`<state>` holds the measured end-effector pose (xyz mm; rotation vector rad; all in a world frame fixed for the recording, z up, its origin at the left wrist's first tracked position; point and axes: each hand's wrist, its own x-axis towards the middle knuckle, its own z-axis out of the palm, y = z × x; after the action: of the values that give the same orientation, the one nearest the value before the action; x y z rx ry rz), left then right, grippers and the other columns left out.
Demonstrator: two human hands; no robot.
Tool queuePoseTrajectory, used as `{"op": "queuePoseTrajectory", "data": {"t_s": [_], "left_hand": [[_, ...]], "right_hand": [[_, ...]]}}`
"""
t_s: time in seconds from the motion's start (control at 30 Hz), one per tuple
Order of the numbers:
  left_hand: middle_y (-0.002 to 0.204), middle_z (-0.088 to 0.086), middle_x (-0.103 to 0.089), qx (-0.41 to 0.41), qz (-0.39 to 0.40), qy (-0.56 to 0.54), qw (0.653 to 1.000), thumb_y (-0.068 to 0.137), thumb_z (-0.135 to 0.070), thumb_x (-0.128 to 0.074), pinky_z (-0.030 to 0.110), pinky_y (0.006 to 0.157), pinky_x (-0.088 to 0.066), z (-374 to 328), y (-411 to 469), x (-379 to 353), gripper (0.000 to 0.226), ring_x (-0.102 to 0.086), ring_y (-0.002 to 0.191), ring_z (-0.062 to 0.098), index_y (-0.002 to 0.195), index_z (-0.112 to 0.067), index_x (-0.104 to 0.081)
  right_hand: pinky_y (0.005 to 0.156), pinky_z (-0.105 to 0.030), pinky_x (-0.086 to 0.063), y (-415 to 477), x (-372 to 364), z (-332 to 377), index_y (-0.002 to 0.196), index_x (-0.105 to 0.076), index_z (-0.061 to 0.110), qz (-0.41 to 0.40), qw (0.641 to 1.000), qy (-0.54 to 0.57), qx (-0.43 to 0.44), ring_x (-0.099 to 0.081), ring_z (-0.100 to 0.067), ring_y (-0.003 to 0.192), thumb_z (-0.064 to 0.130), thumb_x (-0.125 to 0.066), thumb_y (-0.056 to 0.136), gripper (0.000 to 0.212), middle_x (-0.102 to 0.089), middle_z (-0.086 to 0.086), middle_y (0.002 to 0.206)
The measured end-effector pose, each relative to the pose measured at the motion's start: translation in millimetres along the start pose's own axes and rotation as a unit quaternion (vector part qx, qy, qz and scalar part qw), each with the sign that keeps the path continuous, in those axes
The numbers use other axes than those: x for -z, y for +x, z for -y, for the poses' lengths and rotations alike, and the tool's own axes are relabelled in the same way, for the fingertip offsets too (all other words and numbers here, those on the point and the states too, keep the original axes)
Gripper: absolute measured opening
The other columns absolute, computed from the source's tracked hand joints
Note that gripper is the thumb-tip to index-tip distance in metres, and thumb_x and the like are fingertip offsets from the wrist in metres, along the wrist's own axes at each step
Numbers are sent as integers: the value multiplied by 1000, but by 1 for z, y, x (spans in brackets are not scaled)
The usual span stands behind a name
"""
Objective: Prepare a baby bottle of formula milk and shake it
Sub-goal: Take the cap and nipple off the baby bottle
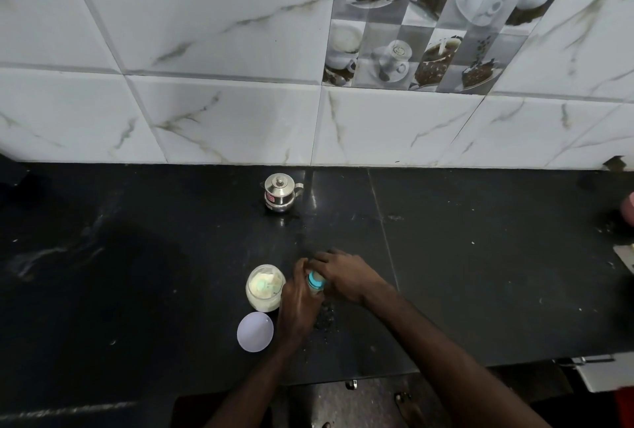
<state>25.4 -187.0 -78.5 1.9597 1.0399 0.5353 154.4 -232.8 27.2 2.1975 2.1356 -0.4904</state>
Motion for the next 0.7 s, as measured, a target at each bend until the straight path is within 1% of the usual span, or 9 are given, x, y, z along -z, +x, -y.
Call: {"op": "queuePoseTrajectory", "data": {"t_s": [0.1, 0.13, 0.2, 0.3, 0.37, 0.43, 0.5, 0.57, 0.7], "left_hand": [[128, 3, -59, 0, 19, 79, 997, 94, -22, -69, 28, 106, -44, -4, 2, 0, 54, -60, 119, 16, 141, -12, -45], [128, 2, -60, 23, 23, 58, 998, 92, -25, -72, 28, 103, -45, -8, 1, 4, 60, -60, 118, 16, 143, -13, -43], [119, -1, -67, 62, 19, -8, 998, 82, -27, -81, 29, 86, -51, -12, -2, 10, 73, -66, 105, 17, 144, -20, -42], [117, -2, -71, 72, 20, -19, 997, 79, -24, -82, 16, 77, -39, -15, -4, 14, 78, -68, 106, 21, 145, -22, -42], [119, -2, -71, 69, 19, -25, 997, 78, -20, -82, 11, 77, -33, -17, -3, 16, 77, -67, 109, 19, 145, -20, -43], [119, -4, -69, 70, 24, -27, 997, 80, -21, -81, 9, 78, -32, -18, -4, 18, 75, -64, 106, 13, 145, -20, -44], [119, -9, -65, 64, 27, -26, 997, 82, -23, -80, 8, 80, -32, -18, -5, 19, 71, -61, 106, 9, 144, -21, -44], [117, -13, -62, 54, 28, -31, 998, 86, -27, -76, 9, 77, -36, -20, -7, 19, 63, -60, 103, 5, 140, -26, -44], [105, -14, -62, 39, 33, -53, 997, 90, -31, -70, 13, 77, -42, -19, -11, 21, 44, -58, 93, -1, 125, -36, -45]], "right_hand": [[82, -43, -54, -1, 4, -5, 146, -49, 28, -23, 999, -8, 31, -49, -26, 125, 21, -69, 92, 58, -48, 2, 148], [84, -44, -55, -2, 5, -7, 145, -49, 31, -27, 999, 0, 30, -47, -24, 126, 19, -68, 91, 59, -48, 2, 146], [89, -42, -56, -4, 1, -15, 143, -52, 34, -39, 998, 51, 6, -49, -19, 123, 18, -69, 87, 60, -48, 4, 141], [94, -40, -55, -10, -11, -28, 131, -62, 29, -130, 971, 184, -74, -56, -15, 110, 18, -71, 78, 54, -52, 5, 124], [89, -41, -54, -16, -17, -26, 121, -59, 24, -180, 941, 241, -153, -56, -17, 99, 16, -71, 73, 49, -48, 5, 116], [80, -36, -50, -23, -27, -18, 107, -51, 25, -210, 918, 260, -213, -54, -17, 91, 21, -73, 73, 40, -49, 5, 110], [78, -35, -41, -26, -42, -11, 96, -48, 28, -220, 919, 212, -250, -52, -16, 91, 39, -75, 77, 35, -55, 8, 103], [78, -35, -33, -28, -55, -4, 91, -51, 30, -207, 929, 141, -272, -48, -14, 96, 55, -67, 80, 32, -59, 11, 99], [74, -34, -28, -30, -74, 0, 86, -63, 25, -197, 937, 55, -282, -55, -20, 95, 51, -68, 80, 28, -68, 7, 92]]}}
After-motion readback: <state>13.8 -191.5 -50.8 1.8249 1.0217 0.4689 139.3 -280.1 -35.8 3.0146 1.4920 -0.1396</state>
